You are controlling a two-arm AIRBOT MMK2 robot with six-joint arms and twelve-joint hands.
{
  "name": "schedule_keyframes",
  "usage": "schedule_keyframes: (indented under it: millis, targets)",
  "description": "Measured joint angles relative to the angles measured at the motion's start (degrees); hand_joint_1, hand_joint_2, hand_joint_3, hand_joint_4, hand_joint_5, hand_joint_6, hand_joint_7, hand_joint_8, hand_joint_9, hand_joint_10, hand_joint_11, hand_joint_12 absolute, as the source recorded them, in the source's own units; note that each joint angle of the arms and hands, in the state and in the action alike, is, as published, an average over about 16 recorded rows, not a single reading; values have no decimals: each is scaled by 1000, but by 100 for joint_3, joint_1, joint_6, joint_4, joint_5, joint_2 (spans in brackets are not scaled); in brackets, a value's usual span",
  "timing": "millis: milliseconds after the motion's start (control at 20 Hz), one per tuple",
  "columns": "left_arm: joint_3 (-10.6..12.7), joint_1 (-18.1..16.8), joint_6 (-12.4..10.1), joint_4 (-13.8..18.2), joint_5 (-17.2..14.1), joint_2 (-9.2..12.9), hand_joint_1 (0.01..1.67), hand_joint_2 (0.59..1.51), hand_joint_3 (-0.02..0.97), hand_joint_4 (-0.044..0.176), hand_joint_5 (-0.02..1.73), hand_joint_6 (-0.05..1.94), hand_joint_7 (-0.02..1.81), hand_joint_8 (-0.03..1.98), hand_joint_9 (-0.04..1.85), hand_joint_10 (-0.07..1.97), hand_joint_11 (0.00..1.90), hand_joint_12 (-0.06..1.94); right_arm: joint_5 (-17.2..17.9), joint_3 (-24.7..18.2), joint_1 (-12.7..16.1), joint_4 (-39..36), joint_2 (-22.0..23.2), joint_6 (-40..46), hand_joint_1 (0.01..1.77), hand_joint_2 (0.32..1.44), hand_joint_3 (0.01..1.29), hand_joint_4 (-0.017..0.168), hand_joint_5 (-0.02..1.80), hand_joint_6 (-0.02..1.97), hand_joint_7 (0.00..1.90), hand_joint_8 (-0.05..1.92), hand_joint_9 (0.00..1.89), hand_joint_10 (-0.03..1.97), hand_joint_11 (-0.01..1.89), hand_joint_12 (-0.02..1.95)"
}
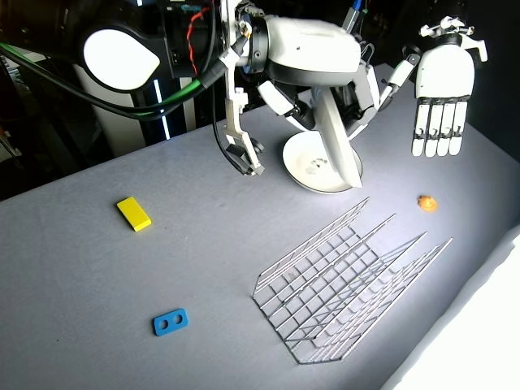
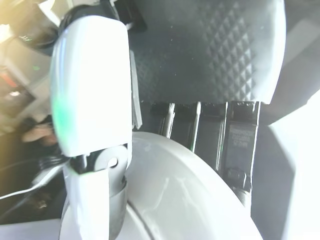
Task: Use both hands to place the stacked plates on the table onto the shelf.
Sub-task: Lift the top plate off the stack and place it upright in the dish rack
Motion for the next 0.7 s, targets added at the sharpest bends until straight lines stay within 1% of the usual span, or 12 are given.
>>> schedule_keyframes:
  millis: [150,300,550,700]
  targets:
    - [72,75,185,38,-483,-24,22,1119,4,4,41,9,39,2,23,7,16,-11,-75,130,198,75,67,357,1248,924,10,1,1141,502,1130,1009,1131,1012,918,1276]
    - [130,167,418,74,-1060,-67,21,1119,4,4,38,9,34,2,21,7,16,-11,-209,335,383,125,99,871,1247,923,10,1,1139,524,1120,1030,1123,1033,919,1277]
    - [149,382,853,160,-2042,-182,22,1120,4,4,26,8,22,2,18,6,18,-10,-560,757,637,72,105,1943,1253,926,11,1,1126,525,1114,1040,1122,1013,919,1257]
    - [102,519,1058,225,-2465,-261,22,1121,4,4,21,8,18,2,17,6,19,-10,-827,1019,755,-31,90,2588,1257,927,11,1,1115,543,1119,1009,1134,950,917,1246]
